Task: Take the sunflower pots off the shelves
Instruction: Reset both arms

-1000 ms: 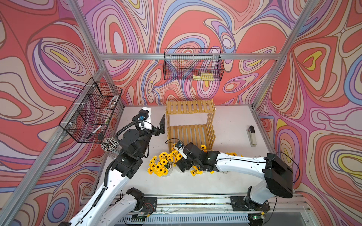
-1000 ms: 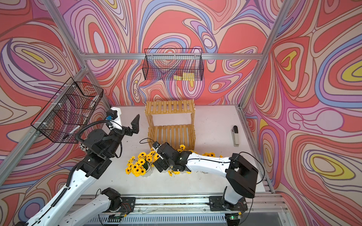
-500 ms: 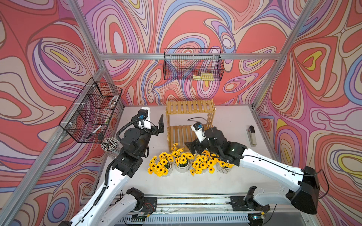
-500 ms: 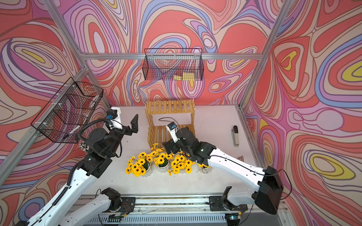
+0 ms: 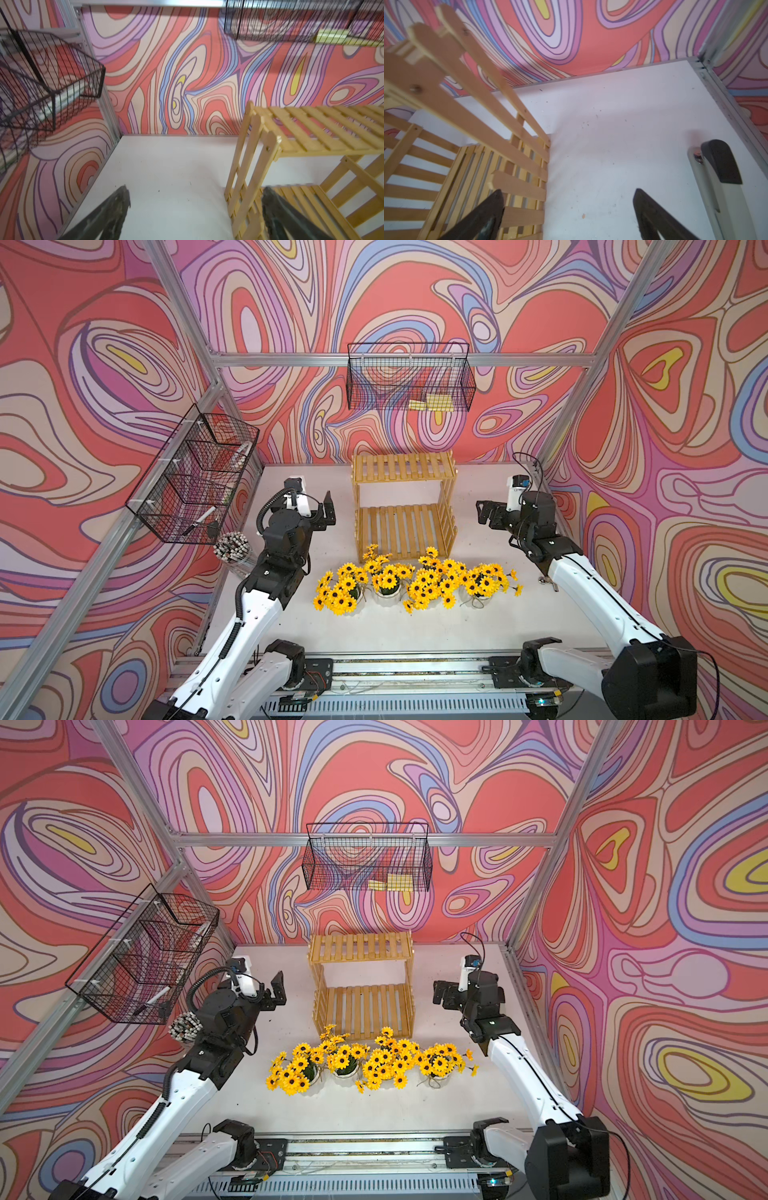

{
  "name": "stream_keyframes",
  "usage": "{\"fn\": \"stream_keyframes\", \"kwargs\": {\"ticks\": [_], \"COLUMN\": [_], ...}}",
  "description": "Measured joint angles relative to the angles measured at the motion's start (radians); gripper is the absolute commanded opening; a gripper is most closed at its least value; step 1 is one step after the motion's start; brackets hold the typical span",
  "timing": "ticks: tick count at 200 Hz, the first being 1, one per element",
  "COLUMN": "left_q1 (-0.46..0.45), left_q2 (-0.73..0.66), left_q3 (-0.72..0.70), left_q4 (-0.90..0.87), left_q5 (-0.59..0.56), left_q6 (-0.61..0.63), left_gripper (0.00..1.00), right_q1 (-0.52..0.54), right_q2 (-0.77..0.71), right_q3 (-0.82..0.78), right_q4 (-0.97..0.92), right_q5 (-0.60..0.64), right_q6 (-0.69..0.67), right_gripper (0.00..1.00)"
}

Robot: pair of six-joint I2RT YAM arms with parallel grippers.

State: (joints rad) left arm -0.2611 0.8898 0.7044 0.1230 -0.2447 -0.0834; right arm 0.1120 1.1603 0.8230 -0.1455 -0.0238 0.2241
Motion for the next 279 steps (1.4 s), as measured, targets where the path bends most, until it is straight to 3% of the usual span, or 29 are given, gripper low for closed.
{"fn": "stream_keyframes", "kwargs": {"ticks": [31, 65, 122, 162, 212, 279], "left_q1": [0.011, 0.026, 0.093, 0.101, 0.106, 0.119], "left_q2": [0.010, 0.080, 0.095, 0.148, 0.202, 0.542], "left_q3": [-0.135, -0.173, -0.326, -0.376, -0.471, -0.501], "left_q4": [0.035, 0.090, 0.225, 0.320, 0.459, 0.866], "left_q5": [-0.033, -0.076, -0.095, -0.111, -0.124, -0.131], "left_q6": [-0.007, 0.003, -0.003, 0.005, 0.035, 0.083], "left_gripper": [1.00, 1.00, 1.00, 1.00, 1.00, 0.98], "right_q1": [-0.034, -0.052, -0.052, -0.054, -0.054, -0.054], "right_q2": [0.035, 0.114, 0.368, 0.510, 0.546, 0.546], "right_q3": [-0.086, -0.192, -0.320, -0.351, -0.361, -0.364], "right_q4": [0.113, 0.296, 0.704, 0.977, 1.086, 1.133], "right_q5": [0.101, 0.215, 0.338, 0.312, 0.283, 0.284], "right_q6": [0.005, -0.018, -0.114, -0.161, -0.179, -0.182], "right_gripper": [0.98, 0.98, 0.98, 0.98, 0.98, 0.98]}}
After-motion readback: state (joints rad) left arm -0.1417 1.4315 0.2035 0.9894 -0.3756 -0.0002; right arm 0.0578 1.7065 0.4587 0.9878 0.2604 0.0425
